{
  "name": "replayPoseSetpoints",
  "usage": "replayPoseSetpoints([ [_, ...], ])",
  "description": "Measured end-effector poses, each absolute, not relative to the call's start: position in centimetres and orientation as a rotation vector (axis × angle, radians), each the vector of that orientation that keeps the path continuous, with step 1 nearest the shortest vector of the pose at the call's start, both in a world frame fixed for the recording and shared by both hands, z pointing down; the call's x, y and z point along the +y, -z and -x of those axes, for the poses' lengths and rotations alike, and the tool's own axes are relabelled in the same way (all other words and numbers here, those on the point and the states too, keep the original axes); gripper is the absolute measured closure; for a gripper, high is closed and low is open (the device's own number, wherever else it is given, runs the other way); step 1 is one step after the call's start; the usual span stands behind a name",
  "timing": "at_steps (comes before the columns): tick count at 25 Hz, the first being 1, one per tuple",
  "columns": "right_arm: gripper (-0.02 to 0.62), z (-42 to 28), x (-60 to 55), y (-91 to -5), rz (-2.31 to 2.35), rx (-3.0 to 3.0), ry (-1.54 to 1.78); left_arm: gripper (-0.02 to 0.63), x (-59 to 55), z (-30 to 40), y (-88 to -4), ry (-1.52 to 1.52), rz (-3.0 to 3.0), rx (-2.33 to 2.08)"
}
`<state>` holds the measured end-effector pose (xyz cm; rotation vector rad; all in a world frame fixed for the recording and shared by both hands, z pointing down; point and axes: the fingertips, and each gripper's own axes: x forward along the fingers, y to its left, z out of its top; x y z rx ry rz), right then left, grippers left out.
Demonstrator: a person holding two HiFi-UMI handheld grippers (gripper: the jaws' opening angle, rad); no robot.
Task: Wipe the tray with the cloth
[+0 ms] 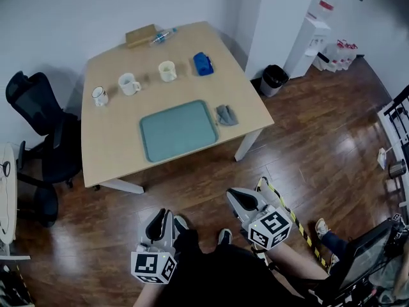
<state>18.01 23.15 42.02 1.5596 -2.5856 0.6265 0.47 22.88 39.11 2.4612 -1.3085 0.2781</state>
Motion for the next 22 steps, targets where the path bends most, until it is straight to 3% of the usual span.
replayPoseSetpoints([
  [22, 0.589, -19.9, 26.7, -39.4, -1.717, -2.507, -0.529, 0.560, 24.5, -2.5, -36.6, -0.296, -2.606, -1.182],
])
